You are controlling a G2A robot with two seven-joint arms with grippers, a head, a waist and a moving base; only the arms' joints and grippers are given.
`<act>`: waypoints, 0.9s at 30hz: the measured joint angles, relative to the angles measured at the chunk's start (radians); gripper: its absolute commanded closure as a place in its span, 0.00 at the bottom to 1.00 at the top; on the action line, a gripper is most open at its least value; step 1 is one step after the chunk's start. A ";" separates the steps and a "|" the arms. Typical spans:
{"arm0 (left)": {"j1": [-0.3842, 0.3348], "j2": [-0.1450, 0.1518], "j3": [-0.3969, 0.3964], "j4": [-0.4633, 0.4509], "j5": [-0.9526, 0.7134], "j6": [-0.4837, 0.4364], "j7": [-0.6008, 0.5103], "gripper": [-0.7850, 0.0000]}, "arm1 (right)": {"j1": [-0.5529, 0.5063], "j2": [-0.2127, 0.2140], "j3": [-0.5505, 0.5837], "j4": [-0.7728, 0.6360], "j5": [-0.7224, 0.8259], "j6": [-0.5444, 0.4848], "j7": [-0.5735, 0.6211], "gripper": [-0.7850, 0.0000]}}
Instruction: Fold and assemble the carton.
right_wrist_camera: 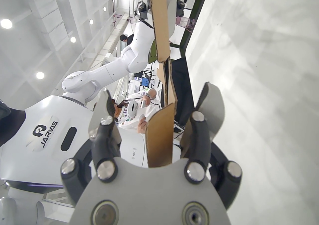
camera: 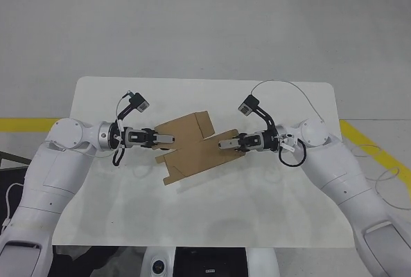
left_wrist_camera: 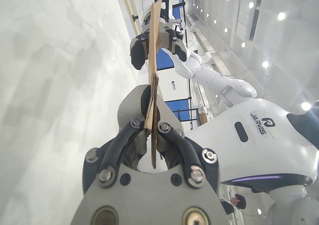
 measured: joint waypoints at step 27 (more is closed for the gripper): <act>0.009 0.004 -0.015 -0.011 -0.005 0.009 0.010 0.00 | 0.028 0.014 -0.064 0.031 -0.020 -0.053 -0.053 1.00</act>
